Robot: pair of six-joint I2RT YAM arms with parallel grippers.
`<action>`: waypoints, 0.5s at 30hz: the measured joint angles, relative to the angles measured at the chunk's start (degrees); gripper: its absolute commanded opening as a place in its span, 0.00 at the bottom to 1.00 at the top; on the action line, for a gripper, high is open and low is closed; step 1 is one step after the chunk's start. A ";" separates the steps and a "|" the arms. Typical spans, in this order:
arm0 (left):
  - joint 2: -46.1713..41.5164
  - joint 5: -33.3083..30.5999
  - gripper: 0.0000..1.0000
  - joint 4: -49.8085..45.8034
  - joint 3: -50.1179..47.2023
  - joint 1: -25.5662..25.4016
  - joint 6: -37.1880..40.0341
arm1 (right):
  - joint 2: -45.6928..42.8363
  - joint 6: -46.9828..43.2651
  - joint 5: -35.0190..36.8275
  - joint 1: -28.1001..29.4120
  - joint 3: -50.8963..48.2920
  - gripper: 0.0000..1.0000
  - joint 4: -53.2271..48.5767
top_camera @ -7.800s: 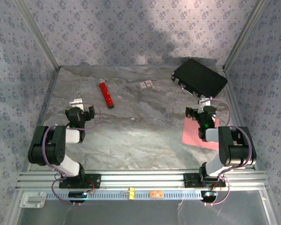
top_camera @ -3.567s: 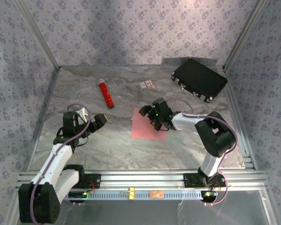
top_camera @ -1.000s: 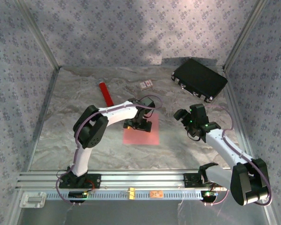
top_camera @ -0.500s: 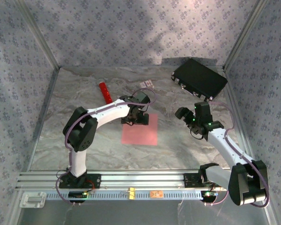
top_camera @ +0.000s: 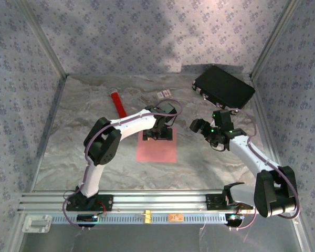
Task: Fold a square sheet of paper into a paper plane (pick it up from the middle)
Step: Move the square sheet of paper to the center of the table, then first fold the square sheet of paper in half at the center of the table.
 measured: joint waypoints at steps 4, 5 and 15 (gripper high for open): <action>0.33 0.02 0.92 -1.11 0.02 0.00 -0.07 | 1.22 -0.83 -0.26 1.51 0.96 0.99 -0.24; 0.39 0.02 0.92 -1.25 0.02 0.00 -0.07 | 1.55 -1.05 -0.44 1.81 1.05 0.99 -0.31; 0.55 0.87 0.92 -1.40 -0.04 -0.02 -0.90 | 2.89 -2.16 -0.59 2.36 1.90 0.99 -0.85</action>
